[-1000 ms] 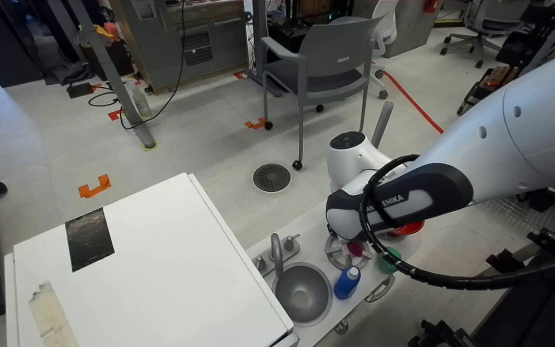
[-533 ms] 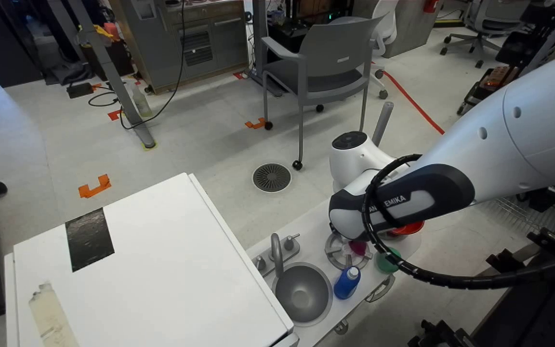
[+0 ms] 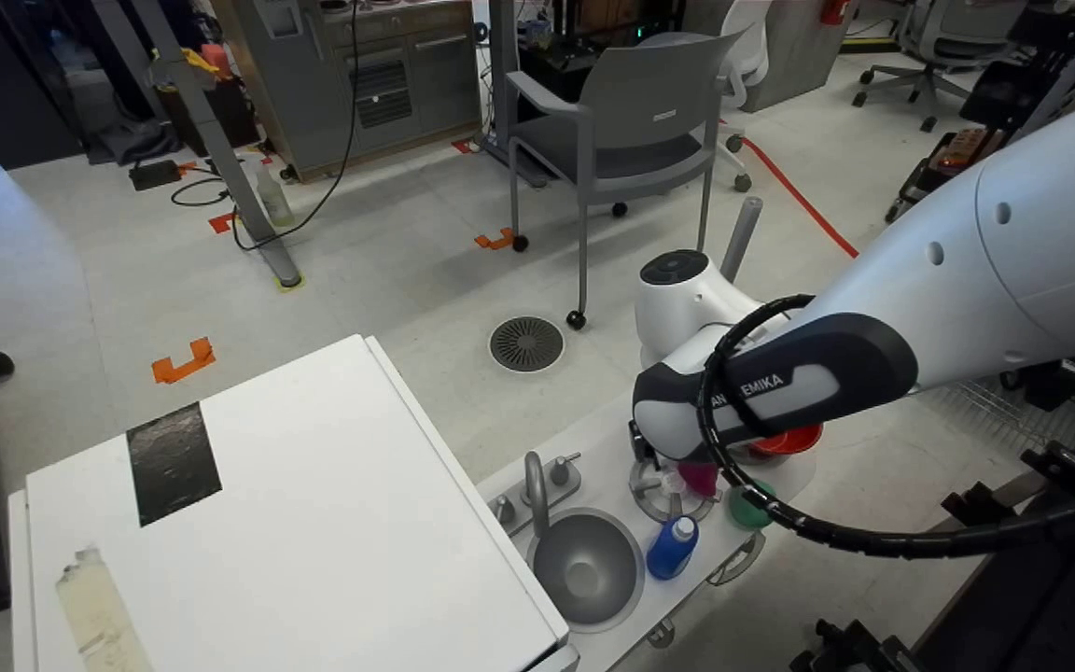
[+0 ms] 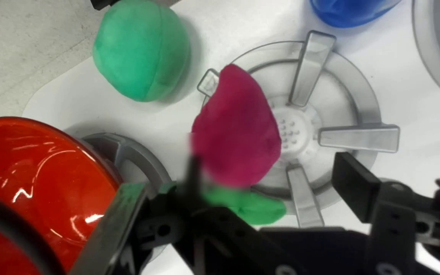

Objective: Remove the tulip from the red bowl.

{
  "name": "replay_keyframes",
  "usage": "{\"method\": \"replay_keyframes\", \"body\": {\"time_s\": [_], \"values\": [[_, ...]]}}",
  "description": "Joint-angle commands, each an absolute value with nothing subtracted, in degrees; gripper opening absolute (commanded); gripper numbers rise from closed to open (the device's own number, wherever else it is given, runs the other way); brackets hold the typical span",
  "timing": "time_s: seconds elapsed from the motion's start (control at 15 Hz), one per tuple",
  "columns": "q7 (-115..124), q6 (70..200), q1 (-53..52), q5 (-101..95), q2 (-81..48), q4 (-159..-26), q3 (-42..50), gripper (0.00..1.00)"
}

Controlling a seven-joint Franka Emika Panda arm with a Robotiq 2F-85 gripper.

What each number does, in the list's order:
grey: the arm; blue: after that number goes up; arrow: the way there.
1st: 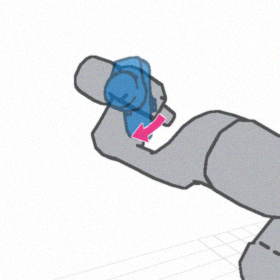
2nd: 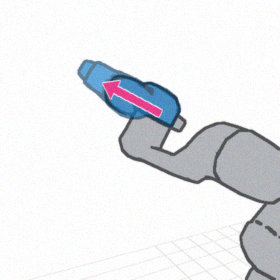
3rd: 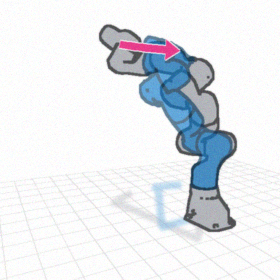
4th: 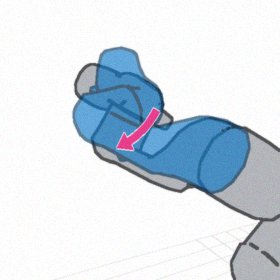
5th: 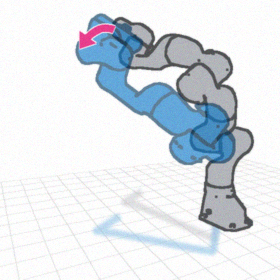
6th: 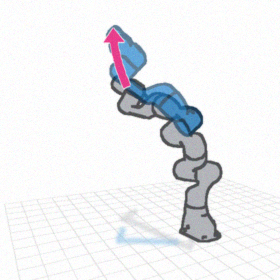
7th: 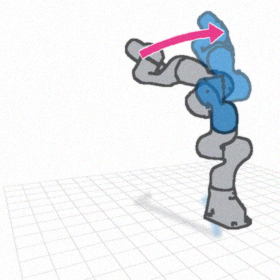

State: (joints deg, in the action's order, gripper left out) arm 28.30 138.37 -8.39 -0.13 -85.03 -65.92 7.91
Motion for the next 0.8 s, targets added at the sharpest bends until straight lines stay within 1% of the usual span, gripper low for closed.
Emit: {"method": "replay_keyframes", "body": {"time_s": [0.0, 0.13, 0.33, 0.47, 0.53, 0.73], "values": [[25.4, 136.8, -6.9, 1.0, -85.0, -64.2, 5.7, 1.0], [24.0, 132.9, -6.5, 1.6, -85.0, -62.5, 4.5, 1.0], [20.8, 129.0, -5.2, 0.8, -78.7, -68.7, 3.2, 1.0], [19.3, 123.3, -3.9, 1.3, -74.4, -71.8, 3.1, 1.0], [22.0, 127.6, -5.9, 0.3, -80.0, -66.7, 4.5, 1.0], [20.6, 124.1, -4.5, 0.3, -76.1, -69.5, 4.1, 1.0]]}}
